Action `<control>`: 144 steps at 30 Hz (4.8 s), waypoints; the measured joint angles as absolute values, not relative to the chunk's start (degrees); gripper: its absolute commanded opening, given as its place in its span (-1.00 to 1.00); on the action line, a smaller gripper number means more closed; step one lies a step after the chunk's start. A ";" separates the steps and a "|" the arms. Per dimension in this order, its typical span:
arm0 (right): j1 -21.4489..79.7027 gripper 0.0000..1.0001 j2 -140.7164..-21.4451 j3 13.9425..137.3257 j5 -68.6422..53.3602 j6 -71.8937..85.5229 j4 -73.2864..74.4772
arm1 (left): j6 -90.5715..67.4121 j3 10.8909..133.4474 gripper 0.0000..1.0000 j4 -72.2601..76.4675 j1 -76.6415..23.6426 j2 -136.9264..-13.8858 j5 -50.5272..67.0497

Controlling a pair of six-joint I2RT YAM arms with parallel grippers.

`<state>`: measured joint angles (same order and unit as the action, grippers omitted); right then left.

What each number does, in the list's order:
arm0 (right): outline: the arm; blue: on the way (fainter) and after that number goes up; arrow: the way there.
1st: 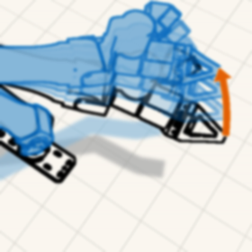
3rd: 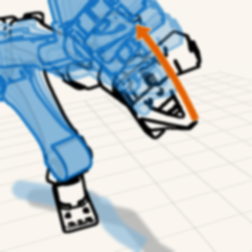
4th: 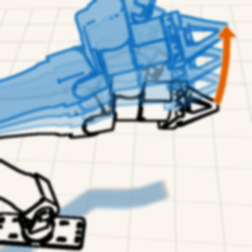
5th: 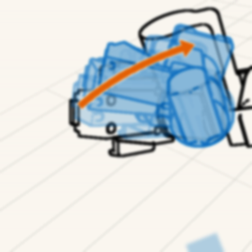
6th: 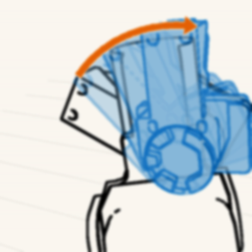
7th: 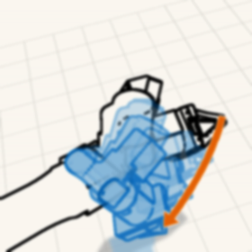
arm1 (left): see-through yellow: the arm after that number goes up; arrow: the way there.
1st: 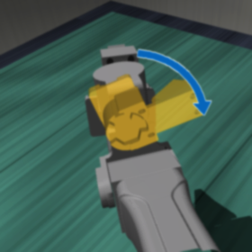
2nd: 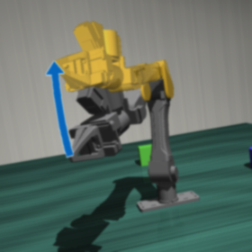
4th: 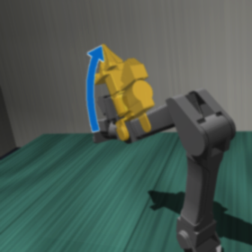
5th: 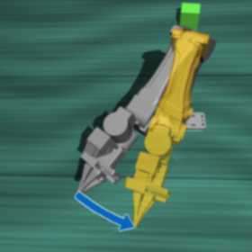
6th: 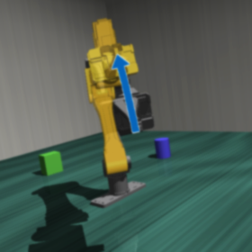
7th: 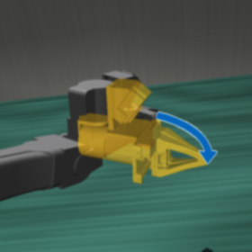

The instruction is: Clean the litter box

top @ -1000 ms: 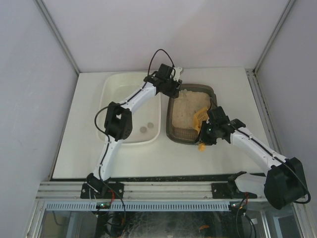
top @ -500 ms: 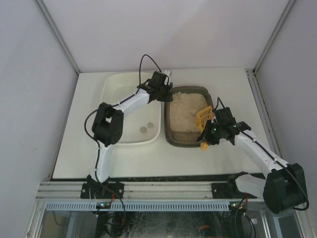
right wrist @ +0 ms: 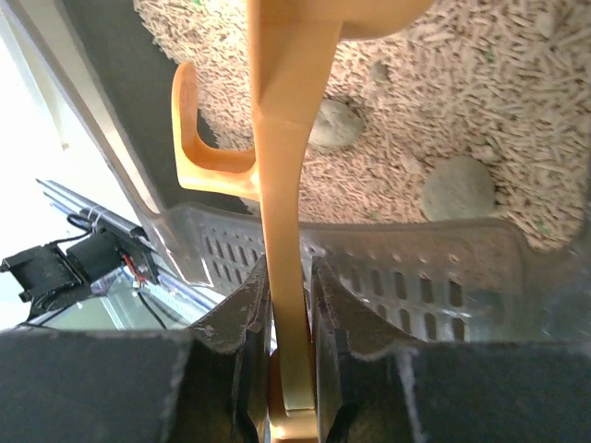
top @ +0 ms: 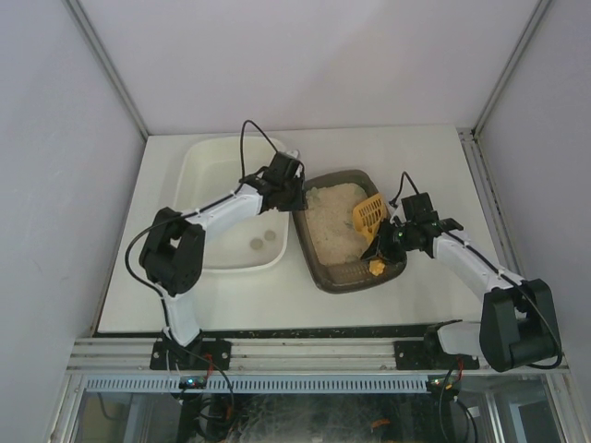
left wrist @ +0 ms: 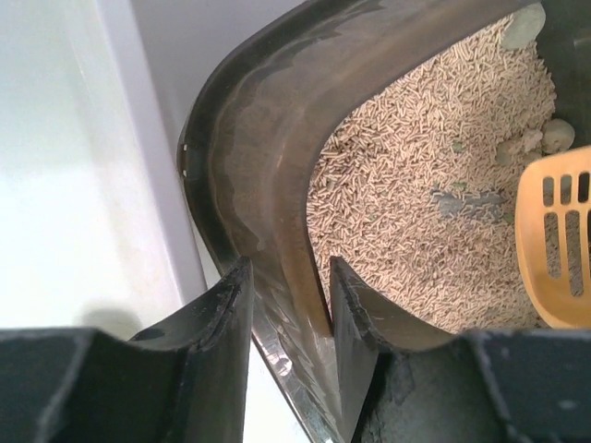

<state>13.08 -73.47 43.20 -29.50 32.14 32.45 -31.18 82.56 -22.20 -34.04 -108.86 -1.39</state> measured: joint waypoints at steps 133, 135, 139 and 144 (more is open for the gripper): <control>18.13 -1.00 -62.22 20.91 -52.71 46.48 -3.42 | -10.72 111.04 1.00 -43.00 -21.61 -121.03 40.34; 18.02 -1.00 -57.74 18.35 -52.29 47.88 -6.37 | -8.38 110.91 1.00 -46.06 -20.08 -118.34 39.13; 18.22 -1.00 -51.29 15.62 -50.96 49.65 -11.07 | -4.01 109.25 0.99 -51.94 -17.21 -111.72 37.26; 17.72 -1.00 -49.06 15.09 -50.85 51.24 -15.49 | 2.00 99.92 0.99 -58.57 -13.85 -99.79 34.63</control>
